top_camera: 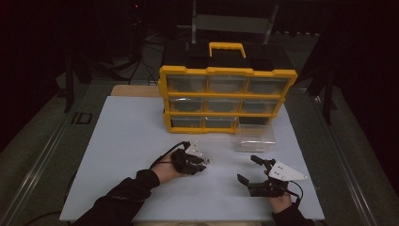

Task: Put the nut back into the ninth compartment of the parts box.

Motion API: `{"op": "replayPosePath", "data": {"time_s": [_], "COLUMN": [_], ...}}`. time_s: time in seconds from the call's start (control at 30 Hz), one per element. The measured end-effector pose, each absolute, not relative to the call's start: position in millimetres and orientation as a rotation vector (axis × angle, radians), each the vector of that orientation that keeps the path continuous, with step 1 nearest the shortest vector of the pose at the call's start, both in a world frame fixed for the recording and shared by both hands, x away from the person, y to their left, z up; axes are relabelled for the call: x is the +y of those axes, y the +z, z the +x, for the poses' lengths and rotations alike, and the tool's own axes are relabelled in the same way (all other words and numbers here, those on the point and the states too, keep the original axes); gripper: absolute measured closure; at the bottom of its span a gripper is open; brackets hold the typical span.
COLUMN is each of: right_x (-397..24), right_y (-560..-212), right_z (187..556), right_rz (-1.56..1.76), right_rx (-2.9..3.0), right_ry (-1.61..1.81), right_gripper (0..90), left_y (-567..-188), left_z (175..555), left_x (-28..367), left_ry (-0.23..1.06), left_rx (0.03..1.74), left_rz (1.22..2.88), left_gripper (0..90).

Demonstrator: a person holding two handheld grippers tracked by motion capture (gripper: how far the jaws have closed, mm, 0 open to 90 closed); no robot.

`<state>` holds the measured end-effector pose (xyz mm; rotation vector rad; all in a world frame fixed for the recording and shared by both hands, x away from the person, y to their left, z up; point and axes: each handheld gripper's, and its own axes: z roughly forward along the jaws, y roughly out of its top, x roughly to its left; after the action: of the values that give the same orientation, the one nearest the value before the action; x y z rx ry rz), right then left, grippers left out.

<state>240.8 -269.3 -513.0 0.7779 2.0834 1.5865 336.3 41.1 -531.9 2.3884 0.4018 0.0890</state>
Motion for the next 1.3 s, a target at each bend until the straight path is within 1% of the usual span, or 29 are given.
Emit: {"op": "replayPosePath", "data": {"time_s": [0.33, 0.53, 0.6, 0.63, 1.1, 1.3], "right_x": [-269, -269, -269, -269, -269, -270], "right_y": [-513, -513, -513, -513, -512, -512], "right_z": [241, 241, 241, 241, 240, 240], "right_rz": [0.779, 0.778, 0.777, 0.777, 0.779, 0.778], "right_rx": [2.083, 2.083, 2.083, 2.083, 2.082, 2.080], "right_ry": [1.587, 1.591, 1.591, 1.591, 1.593, 1.593], "right_gripper": [13.2, 13.3, 13.3, 13.2, 13.3, 13.3], "left_y": [-528, -510, -510, -502, -453, -438], "left_z": [340, 343, 343, 345, 363, 372], "left_x": [43, 45, 45, 45, 39, 33], "left_ry": [0.077, 0.077, 0.077, 0.079, 0.096, 0.100], "left_rx": [0.419, 0.415, 0.415, 0.410, 0.374, 0.364], "left_rz": [2.383, 2.354, 2.354, 2.341, 2.276, 2.255], "left_gripper": [66.8, 66.8, 66.9, 66.9, 66.9, 67.0]}}
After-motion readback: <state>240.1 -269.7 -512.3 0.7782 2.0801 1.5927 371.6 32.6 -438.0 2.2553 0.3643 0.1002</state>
